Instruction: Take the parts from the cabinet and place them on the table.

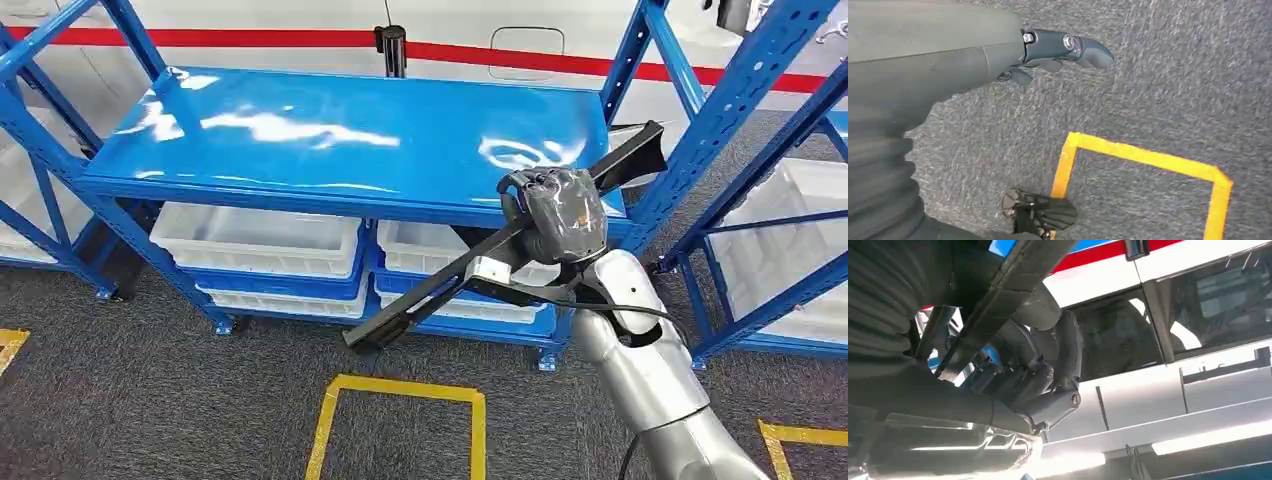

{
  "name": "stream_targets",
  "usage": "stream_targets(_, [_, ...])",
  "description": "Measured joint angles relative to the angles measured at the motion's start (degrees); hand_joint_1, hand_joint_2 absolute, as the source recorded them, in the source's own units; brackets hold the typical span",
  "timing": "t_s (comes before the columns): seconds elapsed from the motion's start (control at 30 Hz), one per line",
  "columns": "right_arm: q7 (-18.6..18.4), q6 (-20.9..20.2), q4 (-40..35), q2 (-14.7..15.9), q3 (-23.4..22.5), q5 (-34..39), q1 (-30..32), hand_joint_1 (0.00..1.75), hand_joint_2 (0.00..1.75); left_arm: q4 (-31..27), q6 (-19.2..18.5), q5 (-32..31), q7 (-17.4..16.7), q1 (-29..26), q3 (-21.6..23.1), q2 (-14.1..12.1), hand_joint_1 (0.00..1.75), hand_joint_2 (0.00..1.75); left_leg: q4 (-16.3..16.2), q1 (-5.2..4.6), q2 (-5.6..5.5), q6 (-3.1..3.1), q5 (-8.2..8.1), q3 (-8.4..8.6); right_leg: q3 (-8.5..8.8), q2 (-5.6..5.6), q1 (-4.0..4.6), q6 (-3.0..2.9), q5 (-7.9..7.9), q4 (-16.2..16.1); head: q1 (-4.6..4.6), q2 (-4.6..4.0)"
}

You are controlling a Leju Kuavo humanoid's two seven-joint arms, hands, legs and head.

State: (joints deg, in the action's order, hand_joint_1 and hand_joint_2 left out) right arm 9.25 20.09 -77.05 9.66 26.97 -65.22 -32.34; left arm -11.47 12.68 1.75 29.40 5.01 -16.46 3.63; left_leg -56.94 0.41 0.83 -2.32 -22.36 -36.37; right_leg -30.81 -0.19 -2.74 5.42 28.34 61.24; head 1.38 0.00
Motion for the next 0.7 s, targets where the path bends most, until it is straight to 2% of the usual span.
stream_targets(0.03, [0.0, -0.04, -0.04, -0.13, 0.02, -0.2, -0.07, 1.75, 1.75, 0.0, 0.02, -0.02, 0.0, 0.02, 0.0, -0.26, 0.0, 1.75, -0.69, -0.21, -0.09, 0.35, 0.21, -0.98, 2.66, 0.26, 1.03, -0.45, 1.8, -3.26, -0.35, 0.0])
stream_targets(0.07, [-0.02, -0.04, -0.2, -0.22, -0.02, -0.35, 0.15, 1.75, 1.75, 0.0, 0.02, -0.11, 0.0, 0.0, 0.0, -0.15, 0.0, 1.75, -0.88, -0.56, -0.09, 0.72, 0.56, -1.09, 1.85, 0.3, 1.17, -1.02, 2.1, -3.23, -0.13, 0.0])
stream_targets(0.1, [-0.15, -0.2, -0.22, -0.17, -0.05, -0.48, 0.23, 1.75, 1.75, 0.0, 0.02, -0.13, 0.0, -0.06, 0.0, -0.13, 0.0, 1.75, -1.05, -0.59, -0.21, 0.69, 0.97, -1.35, 1.67, 0.3, 0.63, -1.51, 1.86, -3.21, 0.02, 0.0])
stream_targets(0.13, [-0.15, -0.28, -0.22, -0.17, -0.05, -0.52, 0.4, 1.75, 1.75, 0.0, 0.02, -0.22, 0.0, -0.22, 0.0, -0.13, 0.0, 1.75, -0.96, -0.39, -0.25, 0.64, 1.48, -1.51, 1.44, 0.25, 0.68, -1.91, 1.63, -2.9, 0.33, 0.0])
stream_targets(0.17, [-0.17, -0.42, -0.2, -0.24, -0.05, -0.72, 0.5, 1.75, 1.75, 0.02, 0.02, -0.31, 0.0, -0.38, 0.0, -0.24, 0.0, 1.75, -1.07, -0.03, -0.23, 0.97, 1.66, -1.85, 0.27, 0.18, 0.42, -2.72, 1.11, -2.89, 0.27, 0.0])
stream_targets(0.2, [-0.17, -0.52, -0.24, -0.26, -0.05, -0.96, 0.42, 1.75, 1.75, 0.02, 0.04, -0.31, 0.0, -0.44, 0.0, -0.26, 0.0, 1.75, -2.04, 0.32, -0.39, 1.45, -0.41, -2.69, 0.2, 0.14, 0.4, -3.69, 0.51, -2.91, 0.37, 0.0])
stream_targets(0.23, [-0.17, -0.57, -0.35, -0.35, -0.05, -0.98, 0.42, 1.75, 1.75, 0.02, 0.02, -0.42, 0.02, -0.53, 0.0, -0.22, 0.0, 1.75, -4.5, 0.34, -0.43, 1.72, -3.8, -3.6, -0.46, 0.14, 0.5, -4.58, -0.08, -2.9, 0.44, 0.0])
stream_targets(0.27, [-0.17, -0.59, -0.44, -0.39, -0.11, -0.98, 0.41, 1.75, 1.75, 0.02, 0.02, -0.46, 0.02, -0.53, 0.0, -0.22, 0.0, 1.75, -8.73, 0.34, -0.49, 2.02, -7.37, -4.84, -1.24, 0.14, 0.59, -5.09, -0.71, -2.86, 0.55, 0.0])
stream_targets(0.3, [-0.18, -0.59, -0.5, -0.42, -0.11, -0.98, 0.46, 1.75, 1.75, 0.02, 0.02, -0.46, 0.02, -0.51, 0.0, -0.24, 0.0, 1.75, -13.26, 0.39, -0.48, 2.23, -10.04, -5.98, -1.92, 0.13, 0.69, -5.2, -1.27, -2.84, 0.53, 0.0])
stream_targets(0.33, [-0.18, -0.61, -0.5, -0.42, -0.11, -0.98, 0.56, 1.75, 1.75, 0.02, 0.02, -0.46, 0.02, -0.53, 0.0, -0.24, 0.0, 1.75, -17.17, 0.42, -0.48, 2.32, -11.56, -6.77, -2.61, 0.11, 0.77, -5.24, -1.79, -2.81, 0.55, -0.02])
stream_targets(0.37, [-0.17, -0.65, -0.5, -0.41, -0.15, -0.98, 0.74, 1.75, 1.75, 0.02, 0.02, -0.48, 0.02, -0.55, 0.0, -0.22, 0.0, 1.75, -19.44, 0.46, -0.48, 2.28, -11.43, -6.67, -3.35, 0.08, 0.89, -5.19, -2.39, -2.79, 0.57, 0.0])
stream_targets(0.4, [-0.17, -0.68, -0.55, -0.39, -0.26, -0.98, 0.93, 1.75, 1.75, 0.02, 0.02, -0.5, 0.02, -0.55, 0.0, -0.22, 0.0, 1.75, -18.91, 0.53, -0.48, 2.12, -9.96, -5.31, -4.05, 0.08, 0.93, -5.07, -2.94, -2.78, 0.53, 0.0])
stream_targets(0.43, [-0.18, -0.68, -0.67, -0.37, -0.43, -0.98, 1.09, 1.75, 1.75, 0.02, 0.02, -0.55, 0.02, -0.54, 0.0, -0.22, 0.0, 1.75, -16.52, 0.56, -0.48, 1.93, -8.11, -3.04, -4.67, 0.08, 0.95, -4.94, -3.42, -2.78, 0.57, 0.0])
stream_targets(0.47, [-0.17, -0.68, -0.85, -0.35, -0.64, -0.98, 1.11, 1.75, 1.75, 0.0, 0.02, -0.57, 0.02, -0.53, 0.0, -0.22, 0.0, 1.75, -12.0, 0.55, -0.53, 1.62, -6.25, 0.58, -5.29, 0.12, 0.99, -4.71, -3.96, -2.78, 0.55, 0.0])
stream_targets(0.5, [-0.18, -0.66, -1.02, -0.35, -0.87, -0.98, 1.09, 1.75, 1.75, 0.0, 0.02, -0.57, 0.04, -0.48, 0.0, -0.22, 0.0, 1.75, -7.33, 0.54, -0.8, 1.29, -5.92, 4.2, -5.58, 0.17, 0.99, -4.57, -4.47, -2.78, 0.59, 0.0])
stream_targets(0.53, [-0.17, -0.63, -1.4, -0.35, -1.03, -0.98, 1.14, 1.75, 1.75, -0.07, 0.02, -0.61, 0.04, -0.36, 0.0, -0.24, 0.0, 1.75, -2.2, 0.4, -1.12, 0.98, -7.91, 7.73, -5.87, 0.2, 1.19, -4.18, -4.79, -2.77, 0.59, 0.0])
stream_targets(0.57, [-0.18, -0.61, -1.66, -0.24, -1.23, -0.98, 0.98, 1.75, 1.75, -0.09, 0.02, -0.64, 0.11, -0.24, 0.0, -0.24, 0.0, 1.75, -0.17, 0.1, -1.21, 1.03, -8.48, 8.66, -5.94, 0.07, 1.2, -3.62, -5.29, -2.77, 0.37, 0.0])
stream_targets(0.63, [-0.17, -0.61, -1.79, -0.2, -1.31, -0.96, 0.86, 1.75, 1.75, -0.09, 0.05, -0.64, 0.13, -0.26, 0.0, -0.24, 0.0, 1.75, -0.56, -0.45, -1.18, 0.51, -7.96, 8.03, -5.97, 0.01, 0.88, -2.68, -6.37, -3.31, 0.66, 0.0])
stream_targets(0.67, [-0.17, -0.61, -1.88, -0.2, -1.36, -1.01, 1.08, 1.75, 1.75, -0.09, 0.05, -0.64, 0.13, -0.31, 0.0, -0.24, 0.0, 1.75, -0.11, -0.66, -1.09, 0.0, -7.11, 7.59, -6.0, 0.04, 0.97, -2.11, -7.07, -3.84, 0.55, 0.0])
stream_targets(0.7, [-0.17, -0.61, -1.9, -0.09, -1.44, -1.03, 1.2, 1.75, 1.75, -0.07, 0.05, -0.64, 0.11, -0.31, 0.0, -0.22, 0.0, 1.75, 0.33, -0.5, -0.97, -0.35, -6.5, 7.34, -6.27, 0.03, 1.16, -2.05, -6.96, -3.78, 0.48, 0.0])
